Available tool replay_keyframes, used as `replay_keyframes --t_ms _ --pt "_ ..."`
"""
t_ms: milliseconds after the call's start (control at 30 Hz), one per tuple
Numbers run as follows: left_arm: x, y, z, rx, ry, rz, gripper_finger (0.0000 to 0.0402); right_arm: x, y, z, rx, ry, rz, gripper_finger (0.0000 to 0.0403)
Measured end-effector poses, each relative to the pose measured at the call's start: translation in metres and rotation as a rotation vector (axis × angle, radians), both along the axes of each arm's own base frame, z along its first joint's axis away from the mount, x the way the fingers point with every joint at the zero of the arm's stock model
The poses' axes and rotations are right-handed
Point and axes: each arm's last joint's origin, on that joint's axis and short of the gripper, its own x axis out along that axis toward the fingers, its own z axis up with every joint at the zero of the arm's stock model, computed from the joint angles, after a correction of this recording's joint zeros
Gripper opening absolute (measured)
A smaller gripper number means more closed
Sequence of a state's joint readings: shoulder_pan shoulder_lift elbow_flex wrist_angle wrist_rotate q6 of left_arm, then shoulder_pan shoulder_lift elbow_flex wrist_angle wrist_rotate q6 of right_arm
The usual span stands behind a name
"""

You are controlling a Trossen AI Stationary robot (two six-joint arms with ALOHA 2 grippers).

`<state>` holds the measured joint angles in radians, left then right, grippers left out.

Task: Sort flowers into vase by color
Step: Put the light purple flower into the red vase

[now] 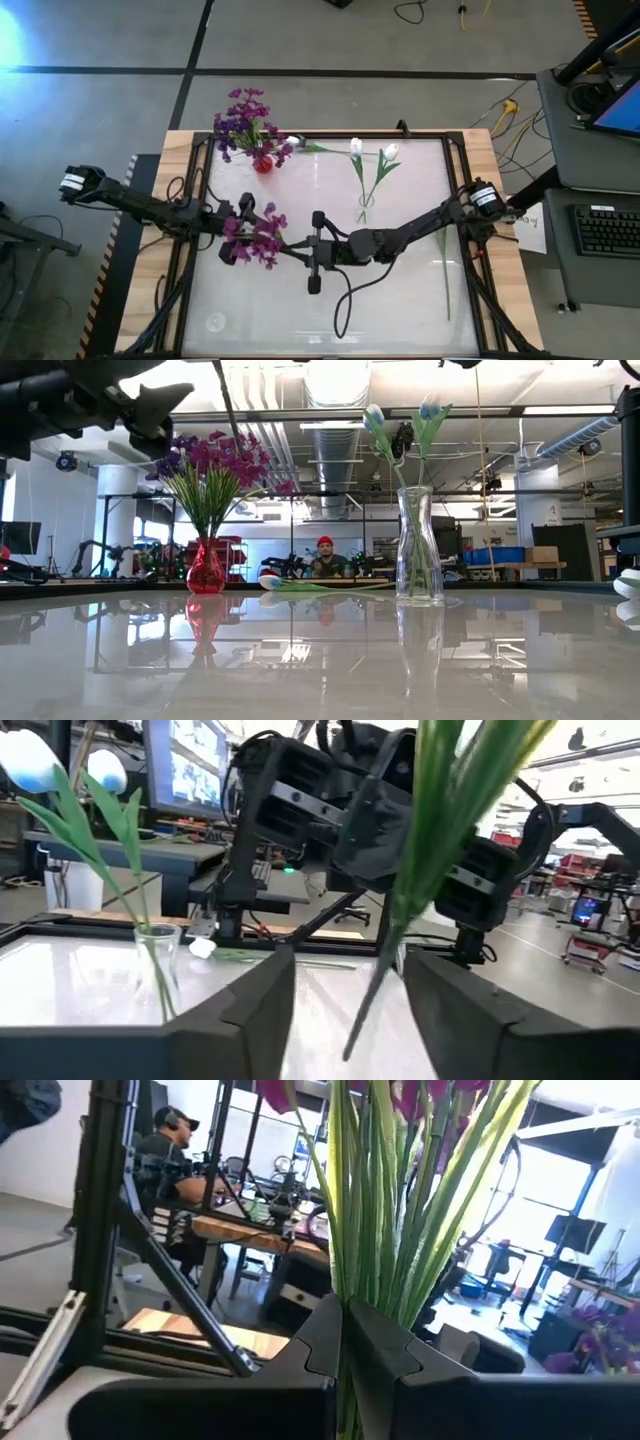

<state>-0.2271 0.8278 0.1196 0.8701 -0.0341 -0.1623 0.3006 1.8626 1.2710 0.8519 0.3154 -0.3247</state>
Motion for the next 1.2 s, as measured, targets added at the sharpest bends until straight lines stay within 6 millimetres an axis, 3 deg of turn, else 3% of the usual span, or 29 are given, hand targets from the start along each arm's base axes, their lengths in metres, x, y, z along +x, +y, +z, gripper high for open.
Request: replay_keyframes --t_ms 200,433,767,900,1100,1200 --pt "0.005 -0.001 0.001 -0.017 -0.051 0.003 0.0224 0.004 -0.011 0.005 0.015 -0.017 -0.025 0.0009" --pt "0.015 -0.004 -0.004 -0.014 -0.037 -0.002 0.0228 0.009 -0.024 0.011 0.003 -0.032 -0.053 0.0009" --pt "0.053 -0.013 0.014 0.07 -0.053 0.009 0.0223 0.012 -0.035 0.01 0.021 -0.025 -0.03 0.0009" --pt "0.055 -0.013 0.015 0.061 -0.069 0.024 0.0176 0.012 -0.034 0.01 0.019 -0.026 -0.029 0.0009" --pt "0.055 -0.011 0.013 0.026 -0.046 0.075 0.0025 0.012 -0.034 0.008 0.058 0.001 -0.032 0.0035" --pt "0.054 -0.01 0.012 0.004 -0.041 0.08 0.0015 0.012 -0.036 0.006 0.081 0.022 -0.085 0.0066"
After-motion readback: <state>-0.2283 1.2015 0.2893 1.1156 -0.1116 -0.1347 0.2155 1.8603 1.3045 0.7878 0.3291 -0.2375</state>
